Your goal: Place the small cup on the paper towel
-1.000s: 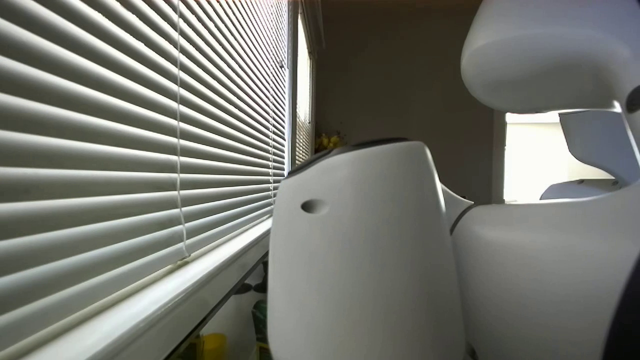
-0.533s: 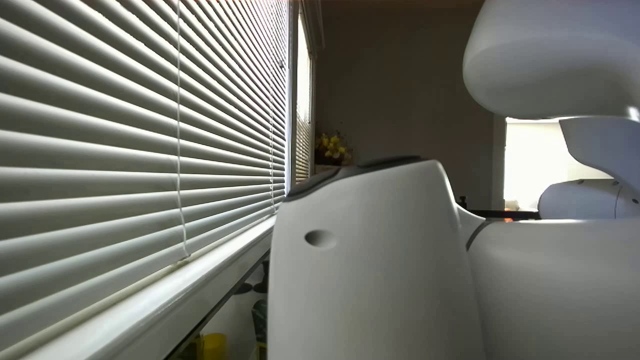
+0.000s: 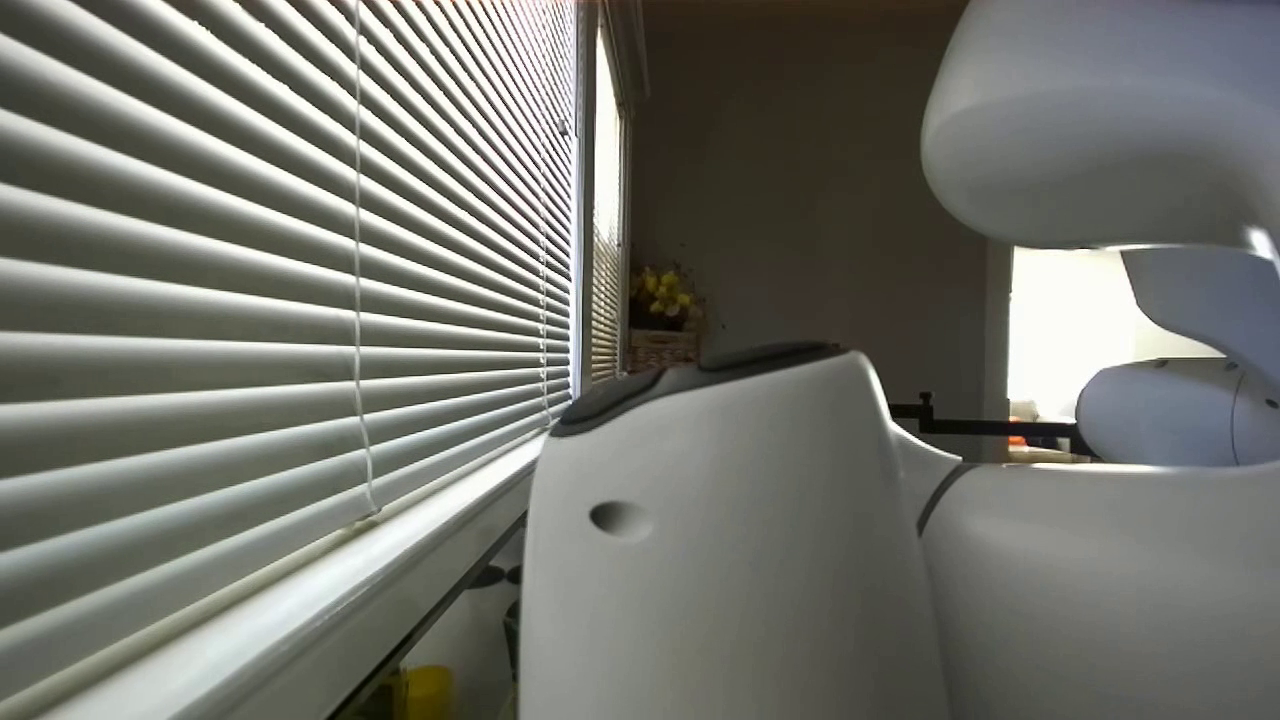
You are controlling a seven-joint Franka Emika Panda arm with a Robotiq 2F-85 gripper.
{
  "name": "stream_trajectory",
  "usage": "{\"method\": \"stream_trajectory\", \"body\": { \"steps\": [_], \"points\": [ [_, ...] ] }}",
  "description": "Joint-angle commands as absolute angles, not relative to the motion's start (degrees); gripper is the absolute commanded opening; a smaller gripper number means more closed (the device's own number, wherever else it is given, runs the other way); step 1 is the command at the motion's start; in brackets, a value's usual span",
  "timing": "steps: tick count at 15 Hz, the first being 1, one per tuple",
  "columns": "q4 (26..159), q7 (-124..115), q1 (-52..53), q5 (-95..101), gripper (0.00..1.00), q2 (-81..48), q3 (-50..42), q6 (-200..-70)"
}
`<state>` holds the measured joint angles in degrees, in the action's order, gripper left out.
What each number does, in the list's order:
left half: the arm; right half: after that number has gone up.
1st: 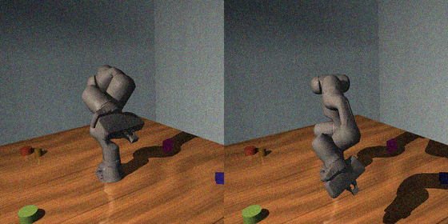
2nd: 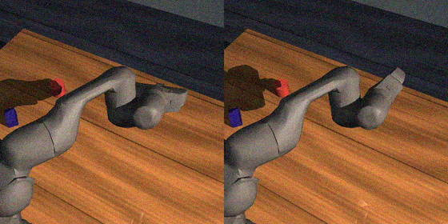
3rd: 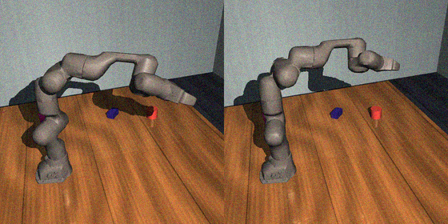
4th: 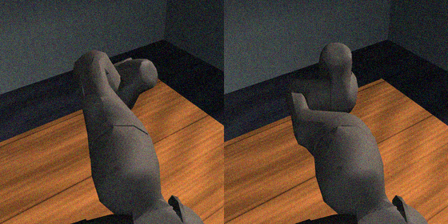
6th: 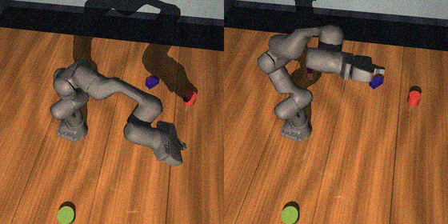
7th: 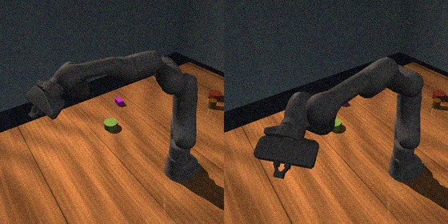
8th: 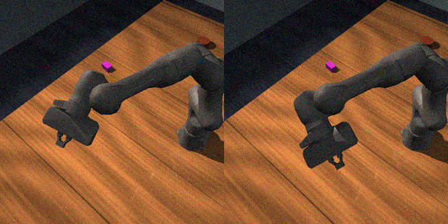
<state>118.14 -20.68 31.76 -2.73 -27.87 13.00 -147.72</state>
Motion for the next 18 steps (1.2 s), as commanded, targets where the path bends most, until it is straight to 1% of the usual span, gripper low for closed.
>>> {"method": "stream_trajectory", "body": {
  "steps": [1, 6, 10, 18],
  "points": [
    [116.0, -22.7, 32.9, -0.7, 0.01, -28.8, 12.5, -147.3],
    [116.2, -21.5, 31.2, -3.8, 0.01, -25.9, 14.8, -140.4],
    [118.9, -23.1, 30.3, -3.2, 0.01, -20.6, 14.5, -134.2],
    [127.6, -24.1, 24.3, -5.3, 0.01, -9.1, 14.7, -132.0]
  ]
}}
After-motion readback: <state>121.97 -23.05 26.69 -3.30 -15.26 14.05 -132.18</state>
